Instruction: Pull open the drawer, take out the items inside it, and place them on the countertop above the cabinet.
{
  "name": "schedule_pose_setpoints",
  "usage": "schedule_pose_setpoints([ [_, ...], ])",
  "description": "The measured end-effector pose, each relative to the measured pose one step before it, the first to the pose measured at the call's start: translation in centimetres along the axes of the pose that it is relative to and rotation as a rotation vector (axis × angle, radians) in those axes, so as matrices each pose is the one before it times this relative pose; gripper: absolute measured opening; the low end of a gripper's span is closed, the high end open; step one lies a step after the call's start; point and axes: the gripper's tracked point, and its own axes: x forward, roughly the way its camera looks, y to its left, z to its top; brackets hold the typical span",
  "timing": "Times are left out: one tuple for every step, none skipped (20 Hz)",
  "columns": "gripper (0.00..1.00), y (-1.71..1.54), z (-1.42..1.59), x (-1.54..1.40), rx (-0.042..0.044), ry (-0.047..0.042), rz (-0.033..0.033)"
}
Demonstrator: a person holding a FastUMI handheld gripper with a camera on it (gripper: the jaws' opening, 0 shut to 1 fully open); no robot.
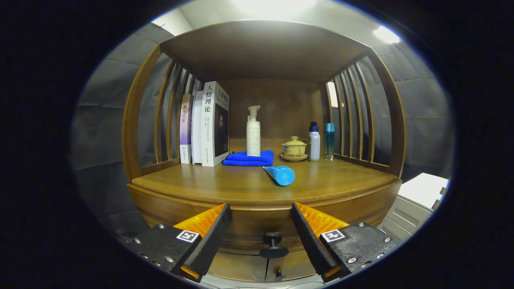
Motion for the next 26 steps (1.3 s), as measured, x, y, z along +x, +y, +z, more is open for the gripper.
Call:
schedule_pose_setpoints([
  [0.95,-0.154,-0.410,0.035,-0.01256,0.02256,0.00155],
  [0.95,-0.455,-0.090,-0.274,-0.01859,0.01019,0.00384],
  [0.95,-0.417,0.324,-0.504,-0.02415,-0.00174,0.01476],
  [0.95,-0.307,0.329,-0.695,-0.02152,-0.00703,0.02608],
  [0.95,-0.316,0.447,-0.830,-0.01453,-0.01097,0.02900],
  [0.95,-0.335,0.726,-1.025,-0.01643,-0.01383,0.04281],
  [0.95,-0.580,0.840,-0.971,-0.01574,-0.01343,0.02660],
  [0.95,-0.902,1.278,-0.748,-0.01935,-0.01696,0.00658],
  [0.95,-1.103,1.317,-0.508,-0.01728,-0.00850,-0.01124],
  [0.95,-1.090,1.418,-0.229,-0.00742,-0.00497,-0.02254],
  [0.95,-0.664,1.273,-0.356,0.00685,0.00753,-0.00885],
  [0.95,0.000,1.566,-0.129,0.02356,-0.00262,0.00975],
  [0.95,0.157,1.428,-0.250,0.02261,-0.00143,0.01896],
  [0.95,-0.183,1.572,-0.301,0.01325,-0.00926,0.00720],
  [0.95,-0.695,1.368,-0.163,0.00091,-0.01140,-0.01448],
  [0.95,-0.608,1.699,-0.169,-0.00168,-0.02137,-0.01756],
  [0.95,-0.156,1.238,-0.301,0.00398,-0.01277,-0.00960],
  [0.95,0.343,1.041,-0.302,0.00334,-0.01112,0.00488],
  [0.95,0.346,0.785,-0.261,0.00077,-0.00708,0.00483],
  [0.95,0.068,0.760,-0.305,-0.00184,-0.00497,-0.00281],
  [0.95,0.013,0.427,-0.407,-0.00118,0.00046,-0.00736],
  [0.95,0.121,0.444,-0.506,0.00144,-0.00388,-0.00834],
  [0.95,0.031,0.632,-0.419,0.00068,-0.01437,-0.01461],
  [0.95,-0.121,0.232,-0.233,-0.00412,-0.00242,-0.01844],
  [0.95,0.222,0.012,-0.201,-0.01637,0.00171,-0.00340],
  [0.95,0.436,0.201,-0.136,-0.02601,-0.00120,0.00292],
])
